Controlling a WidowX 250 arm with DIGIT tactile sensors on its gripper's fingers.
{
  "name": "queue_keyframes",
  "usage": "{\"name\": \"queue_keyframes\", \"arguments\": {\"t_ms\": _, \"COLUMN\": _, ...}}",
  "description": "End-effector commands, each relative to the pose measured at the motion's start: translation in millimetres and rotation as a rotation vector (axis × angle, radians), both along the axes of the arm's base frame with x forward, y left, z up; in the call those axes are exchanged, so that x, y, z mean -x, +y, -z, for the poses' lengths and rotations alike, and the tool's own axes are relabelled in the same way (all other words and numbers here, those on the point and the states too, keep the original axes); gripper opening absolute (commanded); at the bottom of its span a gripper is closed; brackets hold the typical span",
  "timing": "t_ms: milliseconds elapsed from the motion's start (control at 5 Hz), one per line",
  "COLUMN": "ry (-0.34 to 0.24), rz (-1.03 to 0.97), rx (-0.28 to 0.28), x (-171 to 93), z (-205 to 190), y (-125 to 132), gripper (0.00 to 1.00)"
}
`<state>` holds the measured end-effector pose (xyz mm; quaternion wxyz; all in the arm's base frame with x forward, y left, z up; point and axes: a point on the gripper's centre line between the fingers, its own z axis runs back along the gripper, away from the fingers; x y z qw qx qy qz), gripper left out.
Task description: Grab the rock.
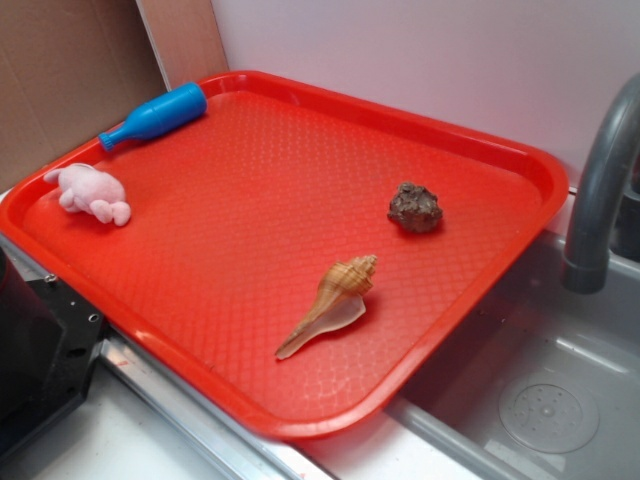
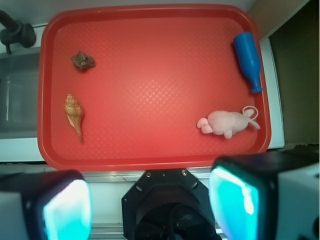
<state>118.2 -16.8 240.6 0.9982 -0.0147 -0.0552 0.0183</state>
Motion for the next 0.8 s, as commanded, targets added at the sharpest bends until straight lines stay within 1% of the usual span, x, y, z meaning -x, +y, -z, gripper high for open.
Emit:
{"name": "queue_keyframes", "arguments": {"t_ms": 0, "ry": -0.002, "rz": 0.336, "rx": -0.082, "x": -61.4, "z": 35.9, "y": -19.0, "gripper": 1.0}}
{"name": "queue_keyframes", "arguments": {"t_ms": 200, "ry": -0.049, "rz": 0.474, "rx": -0.072, "x": -94.5, "z": 56.6, "y": -31.9, "gripper": 1.0}}
{"name": "queue_keyframes", "arguments": {"t_ms": 400, "ry": -0.066, "rz": 0.583, "rx": -0.087, "x": -122.0, "z": 79.4, "y": -54.0, "gripper": 1.0}}
{"name": "queue_keyframes", "arguments": {"t_ms": 600, "ry": -0.05, "rz": 0.66, "rx": -0.038, "x": -134.9, "z": 105.5, "y": -68.3, "gripper": 1.0}}
